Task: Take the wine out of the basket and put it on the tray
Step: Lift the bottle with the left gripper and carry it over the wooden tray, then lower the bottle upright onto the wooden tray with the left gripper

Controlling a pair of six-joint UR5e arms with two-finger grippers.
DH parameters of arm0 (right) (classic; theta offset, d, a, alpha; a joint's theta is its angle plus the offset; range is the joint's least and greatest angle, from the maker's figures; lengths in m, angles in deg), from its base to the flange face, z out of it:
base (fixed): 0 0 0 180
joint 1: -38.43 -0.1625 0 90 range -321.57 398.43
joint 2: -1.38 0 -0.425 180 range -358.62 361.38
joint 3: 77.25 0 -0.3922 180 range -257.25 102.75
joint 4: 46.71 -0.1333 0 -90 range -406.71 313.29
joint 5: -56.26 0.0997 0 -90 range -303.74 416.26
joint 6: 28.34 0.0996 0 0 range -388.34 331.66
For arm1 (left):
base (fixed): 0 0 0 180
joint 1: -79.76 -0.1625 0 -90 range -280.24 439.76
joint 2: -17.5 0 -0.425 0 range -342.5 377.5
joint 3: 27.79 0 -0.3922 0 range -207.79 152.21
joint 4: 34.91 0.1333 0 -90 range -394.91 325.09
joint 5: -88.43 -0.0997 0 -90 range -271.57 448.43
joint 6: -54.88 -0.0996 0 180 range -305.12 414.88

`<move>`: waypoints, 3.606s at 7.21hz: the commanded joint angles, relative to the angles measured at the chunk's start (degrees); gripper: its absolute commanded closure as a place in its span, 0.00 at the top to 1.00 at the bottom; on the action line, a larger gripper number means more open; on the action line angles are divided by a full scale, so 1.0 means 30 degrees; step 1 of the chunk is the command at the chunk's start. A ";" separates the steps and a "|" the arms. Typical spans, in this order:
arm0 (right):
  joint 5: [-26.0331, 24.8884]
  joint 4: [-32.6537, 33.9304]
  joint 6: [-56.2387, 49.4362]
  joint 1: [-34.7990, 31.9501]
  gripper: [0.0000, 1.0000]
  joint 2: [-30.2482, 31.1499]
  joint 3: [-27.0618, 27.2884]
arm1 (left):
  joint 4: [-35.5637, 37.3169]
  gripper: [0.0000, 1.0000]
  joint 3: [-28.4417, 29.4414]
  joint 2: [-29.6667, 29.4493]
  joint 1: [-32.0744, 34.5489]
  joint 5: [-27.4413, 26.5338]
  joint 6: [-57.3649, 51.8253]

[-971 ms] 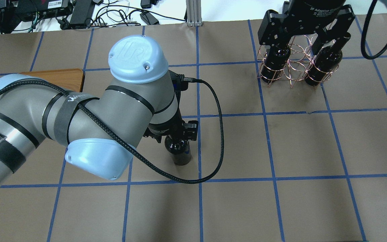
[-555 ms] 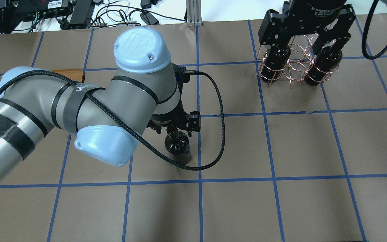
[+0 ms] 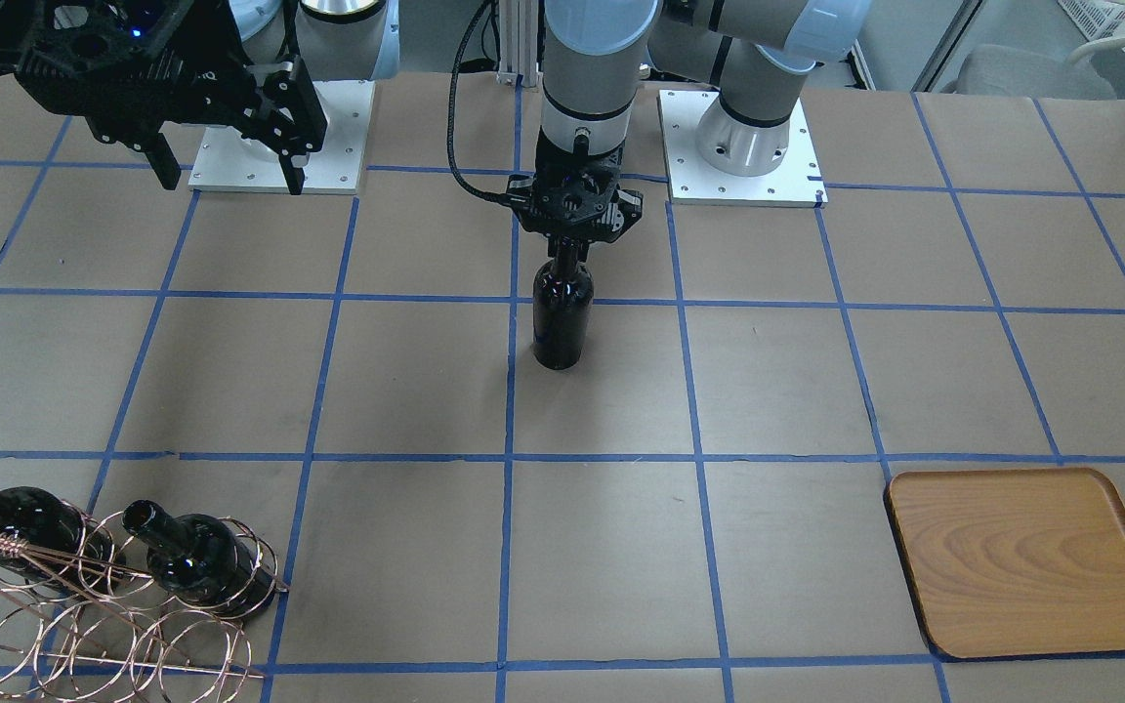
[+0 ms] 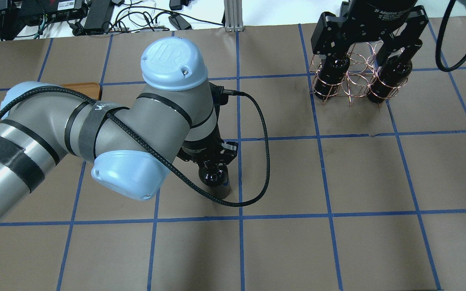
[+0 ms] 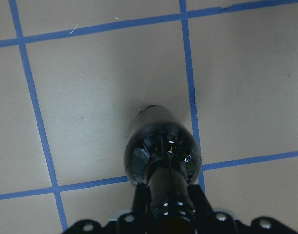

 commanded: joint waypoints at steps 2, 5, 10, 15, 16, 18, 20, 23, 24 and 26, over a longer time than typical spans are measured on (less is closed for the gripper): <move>-0.0069 0.0000 0.0000 0.0000 1.00 0.0000 0.0006 | -0.0309 0.00 0.1351 0.0012 -0.0497 -0.0338 -0.0696; -0.0069 0.0000 0.0000 0.0000 1.00 0.0000 0.0006 | -0.2180 0.00 0.4281 -0.0338 -0.5289 -0.0459 -0.6126; 0.0018 0.0029 0.0000 0.0000 1.00 0.0029 0.0093 | -0.3591 0.00 0.9289 -0.3670 -1.3816 -0.0546 -1.4546; 0.0048 0.0205 0.0000 0.0000 1.00 0.0088 0.0152 | -0.2070 0.00 1.1262 -0.7161 -1.6904 -0.0517 -1.8098; 0.0048 0.0205 0.0000 0.0000 1.00 0.0088 0.0152 | -0.2039 0.00 1.1262 -0.7485 -1.7488 -0.0459 -1.8188; 0.0048 0.0323 0.0000 0.0000 1.00 0.0088 0.0152 | -0.1365 0.00 1.1117 -0.8101 -1.7553 -0.0283 -1.8363; 0.0048 0.0323 0.0000 0.0000 1.00 0.0088 0.0152 | -0.0722 0.00 1.1058 -0.8396 -1.7553 -0.0253 -1.8365; 0.0048 0.0323 0.0000 0.0000 1.00 0.0088 0.0123 | -0.0720 0.69 1.0883 -0.8368 -1.7553 0.0356 -1.8307; 0.0048 0.0323 0.0000 0.0000 1.00 0.0088 0.0152 | -0.0749 0.99 1.0708 -0.8164 -1.7553 0.0623 -1.8103; 0.0048 0.0352 0.0000 0.0000 1.00 0.0088 0.0152 | -0.1070 1.00 1.0472 -0.7112 -1.7581 0.0276 -1.8013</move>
